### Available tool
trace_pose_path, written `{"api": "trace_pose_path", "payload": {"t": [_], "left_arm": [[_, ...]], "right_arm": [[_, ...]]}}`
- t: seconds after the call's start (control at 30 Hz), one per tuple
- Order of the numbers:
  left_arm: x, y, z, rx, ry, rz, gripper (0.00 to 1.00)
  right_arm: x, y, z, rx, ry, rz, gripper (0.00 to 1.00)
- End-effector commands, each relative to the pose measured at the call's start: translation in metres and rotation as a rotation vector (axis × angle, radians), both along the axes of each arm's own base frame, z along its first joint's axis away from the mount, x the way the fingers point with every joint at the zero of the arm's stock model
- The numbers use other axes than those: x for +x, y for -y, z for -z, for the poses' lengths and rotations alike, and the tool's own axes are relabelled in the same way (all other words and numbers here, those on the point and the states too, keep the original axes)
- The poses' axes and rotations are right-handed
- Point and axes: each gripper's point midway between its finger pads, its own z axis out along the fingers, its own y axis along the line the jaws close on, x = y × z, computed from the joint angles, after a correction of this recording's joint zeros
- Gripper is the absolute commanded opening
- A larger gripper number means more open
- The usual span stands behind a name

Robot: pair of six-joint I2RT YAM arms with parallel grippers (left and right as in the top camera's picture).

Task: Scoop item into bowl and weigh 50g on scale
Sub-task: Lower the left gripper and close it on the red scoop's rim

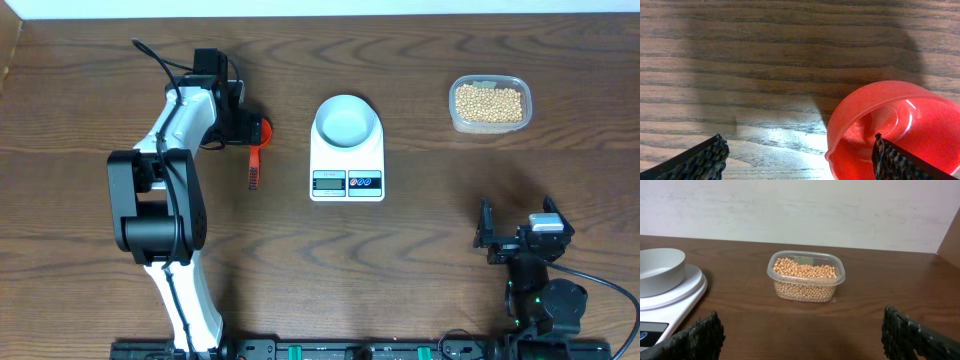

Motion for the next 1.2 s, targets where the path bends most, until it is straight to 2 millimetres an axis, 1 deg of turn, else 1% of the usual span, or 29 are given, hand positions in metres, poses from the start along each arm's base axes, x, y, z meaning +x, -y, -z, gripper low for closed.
{"api": "trace_pose_path", "payload": {"t": [0.0, 0.17, 1.17], "left_arm": [[0.006, 0.001, 0.001, -0.007, 0.006, -0.008, 0.94], [0.001, 0.001, 0.014, -0.006, -0.028, -0.008, 0.94], [0.001, 0.001, 0.015, -0.006, -0.030, -0.008, 0.94]], "right_arm": [[0.000, -0.002, 0.000, -0.013, 0.001, -0.010, 0.99], [0.000, -0.002, 0.000, -0.013, 0.001, -0.010, 0.99], [0.000, -0.002, 0.000, -0.013, 0.001, -0.010, 0.99]]}}
